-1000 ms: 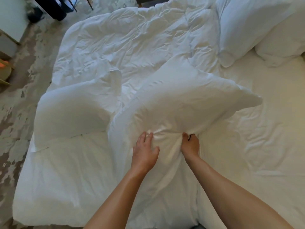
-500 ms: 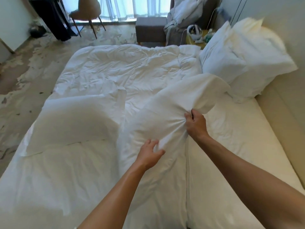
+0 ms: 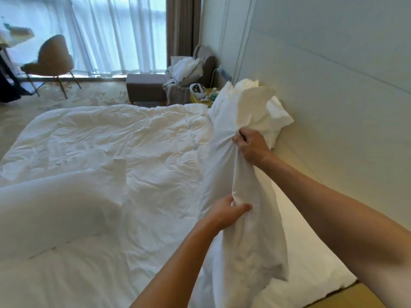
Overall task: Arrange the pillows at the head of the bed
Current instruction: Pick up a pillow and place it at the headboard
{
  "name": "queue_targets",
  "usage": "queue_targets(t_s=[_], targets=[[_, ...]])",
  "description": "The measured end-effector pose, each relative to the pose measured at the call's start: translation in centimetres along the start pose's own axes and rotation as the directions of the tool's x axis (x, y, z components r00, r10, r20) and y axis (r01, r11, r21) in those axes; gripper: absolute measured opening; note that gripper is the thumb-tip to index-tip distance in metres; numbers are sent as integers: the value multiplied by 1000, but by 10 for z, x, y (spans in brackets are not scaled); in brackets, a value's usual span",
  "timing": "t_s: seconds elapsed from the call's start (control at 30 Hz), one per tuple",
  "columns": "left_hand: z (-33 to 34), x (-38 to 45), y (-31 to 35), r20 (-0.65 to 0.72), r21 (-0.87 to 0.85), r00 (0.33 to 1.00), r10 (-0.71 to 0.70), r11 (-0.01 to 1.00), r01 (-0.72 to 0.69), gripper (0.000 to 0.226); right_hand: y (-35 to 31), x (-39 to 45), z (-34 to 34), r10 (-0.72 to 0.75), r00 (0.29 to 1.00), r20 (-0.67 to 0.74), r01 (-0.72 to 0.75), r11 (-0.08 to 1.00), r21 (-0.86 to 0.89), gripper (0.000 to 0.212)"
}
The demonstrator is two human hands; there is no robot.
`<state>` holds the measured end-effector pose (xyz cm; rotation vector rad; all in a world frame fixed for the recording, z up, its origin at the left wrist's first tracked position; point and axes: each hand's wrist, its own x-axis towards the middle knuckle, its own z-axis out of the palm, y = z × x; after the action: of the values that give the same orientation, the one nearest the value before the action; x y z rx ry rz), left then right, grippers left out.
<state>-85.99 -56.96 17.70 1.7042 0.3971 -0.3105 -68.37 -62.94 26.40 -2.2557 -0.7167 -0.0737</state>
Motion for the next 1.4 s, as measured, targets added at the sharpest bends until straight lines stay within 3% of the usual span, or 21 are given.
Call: queue_targets(t_s=[0.27,0.43,0.5,0.53,0.57,0.6,0.63,0.67,0.7,0.73,0.8,0.83,0.9,1.0,1.2,1.4], targets=[[96,9,31,285,72,949,133,985,-160,98,30,-52,-97,15,999,-29,-18,994,-112,43],[101,18,36,384,320,917,113,915,-247,79,63,-78,-122,35,999,-1,-34,993,-116,32],[82,19,48,225,246,918,328,892,-379,46,76,-87,-122,25,1000,18,-23,994,-103,35],[70,18,53,34,159,882,470,869,-469,28,83,-92,-118,28,999,38,-24,996,-87,36],[56,19,56,-197,132,800,567,824,-551,17,90,-97,-112,34,997,71,-29,997,-66,36],[42,20,57,-384,207,677,628,773,-599,14,96,-103,-104,39,993,111,-33,998,-48,36],[29,23,57,-477,330,570,669,738,-589,17,102,-110,-92,41,986,159,-36,999,-38,35],[18,30,51,-476,434,539,694,719,-543,26,109,-118,-78,44,977,210,-38,999,-34,35],[10,39,41,-418,507,598,684,722,-471,36,115,-129,-62,48,964,263,-41,999,-35,34],[5,49,26,-325,576,709,626,725,-376,45,121,-140,-44,58,949,311,-48,998,-41,35],[5,62,-12,-96,703,932,349,687,-185,47,131,-162,-9,84,923,376,-76,996,-36,38],[10,64,-30,-21,728,978,206,674,-126,36,136,-171,6,105,919,379,-104,994,-22,36],[19,61,-61,-11,722,995,99,689,-60,22,142,-183,28,160,923,349,-165,986,-15,25],[21,61,-76,-98,700,976,192,711,-70,21,154,-190,37,189,940,284,-170,981,-92,13],[5,67,-66,-150,677,954,261,730,-94,19,206,-212,6,293,923,251,-172,894,-413,40],[-1,74,-48,-190,676,911,365,722,-148,17,238,-219,-24,402,904,146,-323,866,-382,19]])
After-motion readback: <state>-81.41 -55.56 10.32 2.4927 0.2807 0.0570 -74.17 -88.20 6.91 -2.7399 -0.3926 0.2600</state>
